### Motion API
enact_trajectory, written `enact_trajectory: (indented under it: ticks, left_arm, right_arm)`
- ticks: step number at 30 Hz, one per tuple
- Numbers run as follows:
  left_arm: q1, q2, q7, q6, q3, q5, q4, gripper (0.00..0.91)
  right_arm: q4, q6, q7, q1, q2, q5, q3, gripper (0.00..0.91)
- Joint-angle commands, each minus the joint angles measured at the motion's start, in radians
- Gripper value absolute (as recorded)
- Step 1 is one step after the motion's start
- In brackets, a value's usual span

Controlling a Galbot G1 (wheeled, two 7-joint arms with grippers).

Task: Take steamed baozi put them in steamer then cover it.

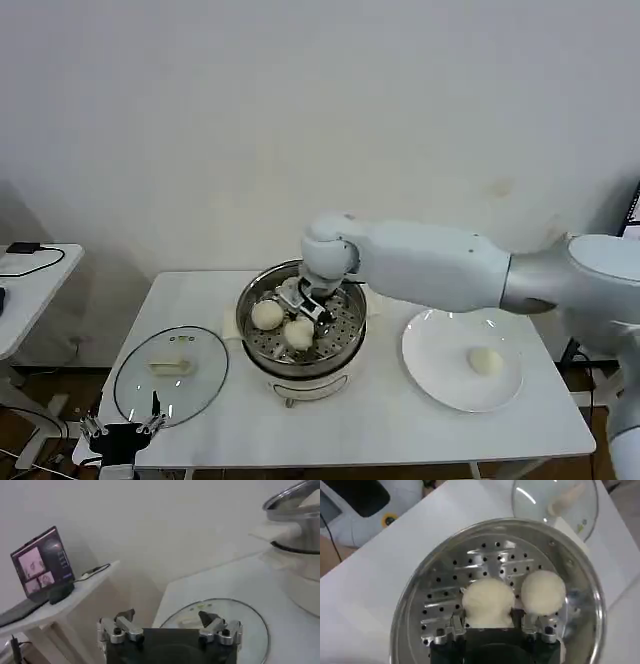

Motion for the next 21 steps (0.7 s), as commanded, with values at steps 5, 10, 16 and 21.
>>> enact_trajectory:
  ticks: [5,10,16,21]
  left_arm:
    - [-0.001,-0.001,0.000,0.000,0.000,0.000,0.002,0.907]
    - [-0.003,-0.001,-0.001,0.000,0.001,-0.001,0.003,0.907]
    - [-0.008,-0.003,-0.003,0.000,0.005,-0.001,0.008,0.907]
    - [-0.014,-0.001,-0.002,0.003,0.010,0.000,0.008,0.907]
  right_arm:
    - [0.000,0.007,0.003,-0.021,0.007,-0.013,-0.008,0.615]
    - [-0.001,0.016,0.002,-0.019,0.003,-0.026,-0.007,0.907]
    - [0.020,0.010,0.013,-0.004,-0.020,0.007,-0.003,0.907]
    - [0.043,-0.008,0.034,0.031,-0.064,0.035,0.034,0.907]
